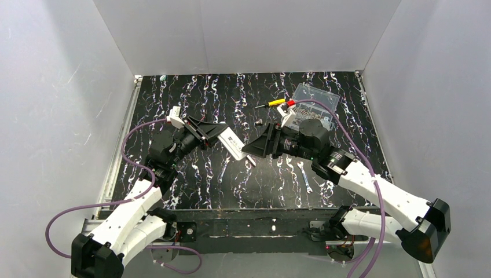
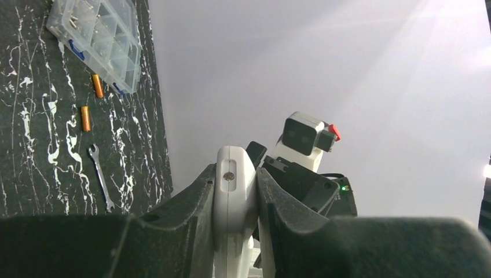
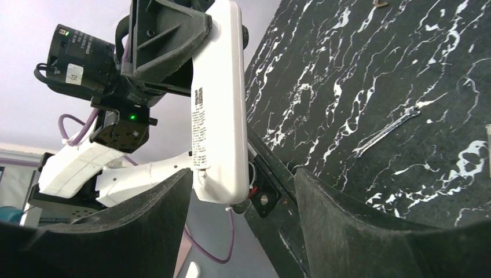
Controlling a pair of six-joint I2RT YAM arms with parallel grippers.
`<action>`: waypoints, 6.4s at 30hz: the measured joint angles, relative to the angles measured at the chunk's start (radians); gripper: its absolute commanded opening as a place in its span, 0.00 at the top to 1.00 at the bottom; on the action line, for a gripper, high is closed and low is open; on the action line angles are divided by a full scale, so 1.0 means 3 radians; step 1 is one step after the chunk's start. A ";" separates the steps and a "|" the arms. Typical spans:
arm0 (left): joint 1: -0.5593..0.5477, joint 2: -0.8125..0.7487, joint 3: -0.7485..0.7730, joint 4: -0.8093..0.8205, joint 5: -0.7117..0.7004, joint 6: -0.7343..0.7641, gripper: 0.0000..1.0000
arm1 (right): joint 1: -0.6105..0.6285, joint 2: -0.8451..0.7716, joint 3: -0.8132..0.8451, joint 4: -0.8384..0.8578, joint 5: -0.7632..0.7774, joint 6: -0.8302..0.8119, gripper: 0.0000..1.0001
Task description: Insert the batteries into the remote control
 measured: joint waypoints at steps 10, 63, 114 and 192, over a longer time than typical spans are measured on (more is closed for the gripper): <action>0.0000 0.0042 0.0000 0.0137 0.0001 -0.0069 1.00 | 0.0000 0.0201 -0.0161 0.0584 -0.0367 0.0294 0.32; 0.0000 -0.0219 0.0712 -0.2221 -0.0076 0.0128 0.02 | 0.0014 -0.0083 0.0229 -0.0608 0.0437 -0.1177 0.99; -0.0102 0.0103 0.0324 -0.0025 -0.0014 -0.0206 0.29 | 0.0444 -0.0089 -0.0160 0.0632 0.0685 0.1296 0.99; -0.0127 0.0220 0.0380 0.0573 0.0482 0.0036 1.00 | 0.0168 -0.0004 -0.0426 0.1692 0.0196 0.1160 0.88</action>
